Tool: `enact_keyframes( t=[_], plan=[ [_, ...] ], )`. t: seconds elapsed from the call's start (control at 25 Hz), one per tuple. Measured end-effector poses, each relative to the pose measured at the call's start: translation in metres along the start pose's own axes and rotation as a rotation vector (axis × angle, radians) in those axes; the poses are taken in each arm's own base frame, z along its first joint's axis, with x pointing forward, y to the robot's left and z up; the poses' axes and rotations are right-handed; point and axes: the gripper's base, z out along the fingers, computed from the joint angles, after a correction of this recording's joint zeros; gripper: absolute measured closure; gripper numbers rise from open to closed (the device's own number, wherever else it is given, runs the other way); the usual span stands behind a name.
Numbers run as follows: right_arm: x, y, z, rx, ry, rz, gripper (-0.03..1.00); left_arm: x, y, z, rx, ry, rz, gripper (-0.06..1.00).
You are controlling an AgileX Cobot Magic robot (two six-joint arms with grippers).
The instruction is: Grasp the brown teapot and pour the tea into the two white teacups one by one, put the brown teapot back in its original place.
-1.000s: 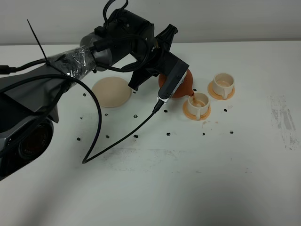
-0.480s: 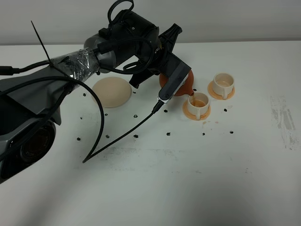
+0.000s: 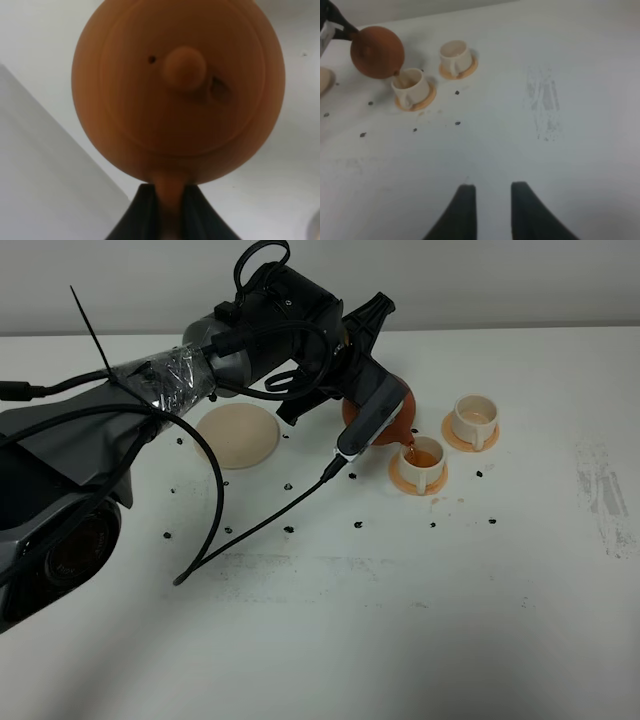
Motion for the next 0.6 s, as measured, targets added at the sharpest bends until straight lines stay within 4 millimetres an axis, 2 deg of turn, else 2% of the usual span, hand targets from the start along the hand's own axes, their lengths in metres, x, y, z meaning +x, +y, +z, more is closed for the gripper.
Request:
enact_keyframes(
  t=[0.6],
  plan=[
    [0.0000, 0.0000, 0.0000, 0.000, 0.000, 0.000, 0.77, -0.0058, 0.0066, -0.0049, -0.036, 0.026, 0.072, 0.82]
  ],
)
